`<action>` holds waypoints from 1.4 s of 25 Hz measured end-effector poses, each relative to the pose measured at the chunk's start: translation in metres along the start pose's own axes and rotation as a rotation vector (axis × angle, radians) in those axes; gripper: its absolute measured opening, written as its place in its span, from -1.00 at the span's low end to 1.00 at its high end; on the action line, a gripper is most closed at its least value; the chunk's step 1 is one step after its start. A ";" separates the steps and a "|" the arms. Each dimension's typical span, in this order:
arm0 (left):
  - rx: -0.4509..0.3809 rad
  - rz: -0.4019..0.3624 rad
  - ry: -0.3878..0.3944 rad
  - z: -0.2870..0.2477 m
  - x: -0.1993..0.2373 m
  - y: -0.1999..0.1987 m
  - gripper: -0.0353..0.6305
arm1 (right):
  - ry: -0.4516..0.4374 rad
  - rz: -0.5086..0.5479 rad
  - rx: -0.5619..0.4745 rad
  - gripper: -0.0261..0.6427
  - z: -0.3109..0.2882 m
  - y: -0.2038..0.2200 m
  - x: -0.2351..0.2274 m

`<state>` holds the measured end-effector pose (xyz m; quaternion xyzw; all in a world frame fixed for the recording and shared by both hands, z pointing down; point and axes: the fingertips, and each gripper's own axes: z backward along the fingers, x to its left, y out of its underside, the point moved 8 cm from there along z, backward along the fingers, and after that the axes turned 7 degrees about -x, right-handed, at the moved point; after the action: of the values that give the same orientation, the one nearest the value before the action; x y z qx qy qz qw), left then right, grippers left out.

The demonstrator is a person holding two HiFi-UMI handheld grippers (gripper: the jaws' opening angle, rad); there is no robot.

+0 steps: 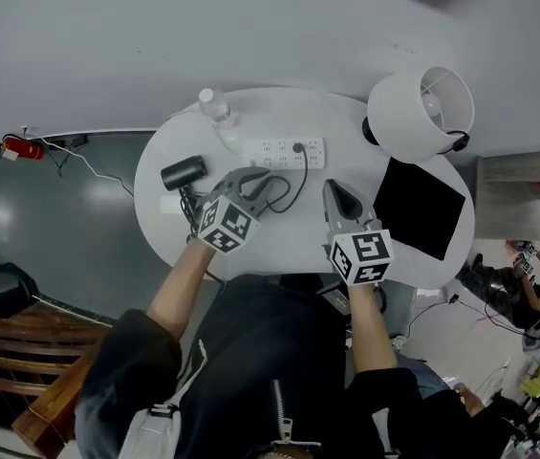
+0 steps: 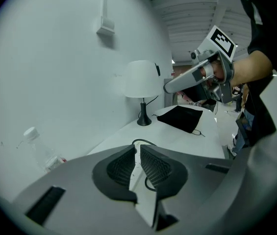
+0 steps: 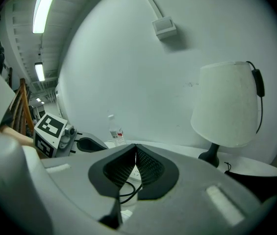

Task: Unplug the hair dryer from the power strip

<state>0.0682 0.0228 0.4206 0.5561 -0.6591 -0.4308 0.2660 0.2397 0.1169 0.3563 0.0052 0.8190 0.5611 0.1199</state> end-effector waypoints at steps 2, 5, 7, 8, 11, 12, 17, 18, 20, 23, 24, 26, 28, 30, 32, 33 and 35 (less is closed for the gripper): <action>0.017 -0.014 0.013 -0.008 0.007 0.003 -0.82 | -0.003 0.009 0.019 -0.91 -0.005 0.000 -0.002; 0.052 -0.032 0.046 -0.021 0.017 0.009 -0.62 | -0.010 0.019 0.047 -0.91 -0.015 0.002 -0.004; 0.075 -0.052 0.067 -0.030 0.022 0.013 -0.56 | -0.013 0.027 0.064 -0.91 -0.019 0.004 -0.004; 0.084 -0.061 0.076 -0.034 0.023 0.015 -0.53 | -0.014 0.032 0.072 -0.91 -0.022 0.005 -0.005; 0.110 -0.097 0.099 -0.045 0.028 0.018 -0.45 | -0.019 0.045 0.096 -0.91 -0.029 0.007 -0.006; 0.118 -0.109 0.104 -0.049 0.030 0.019 -0.42 | -0.021 0.048 0.103 -0.91 -0.032 0.008 -0.007; 0.164 -0.165 0.147 -0.069 0.038 0.028 -0.29 | -0.029 0.075 0.138 -0.91 -0.050 0.014 -0.009; 0.173 -0.174 0.158 -0.073 0.039 0.030 -0.29 | -0.029 0.082 0.146 -0.91 -0.054 0.015 -0.010; 0.201 -0.201 0.185 -0.080 0.040 0.035 -0.29 | -0.028 0.098 0.169 -0.91 -0.062 0.018 -0.011; 0.260 -0.203 0.220 -0.095 0.040 0.048 -0.29 | -0.026 0.131 0.212 -0.91 -0.075 0.025 -0.016; 0.284 -0.196 0.227 -0.099 0.040 0.053 -0.29 | -0.026 0.145 0.230 -0.91 -0.079 0.029 -0.017; 0.322 -0.178 0.239 -0.106 0.040 0.063 -0.29 | -0.029 0.176 0.274 -0.91 -0.088 0.035 -0.018; 0.334 -0.167 0.237 -0.111 0.042 0.068 -0.29 | -0.037 0.210 0.318 -0.91 -0.100 0.039 -0.019; 0.334 -0.150 0.235 -0.116 0.044 0.070 -0.29 | -0.049 0.249 0.363 -0.89 -0.113 0.045 -0.021; 0.332 -0.128 0.244 -0.119 0.046 0.070 -0.29 | -0.065 0.294 0.410 -0.82 -0.125 0.048 -0.023; 0.328 -0.115 0.250 -0.120 0.046 0.070 -0.29 | -0.072 0.320 0.428 -0.81 -0.131 0.050 -0.023; 0.315 -0.085 0.259 -0.118 0.047 0.072 -0.29 | -0.087 0.370 0.463 -0.80 -0.143 0.053 -0.025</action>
<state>0.1189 -0.0543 0.5340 0.6689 -0.6544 -0.2581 0.2401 0.2283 0.0018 0.4581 0.2056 0.9044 0.3710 0.0463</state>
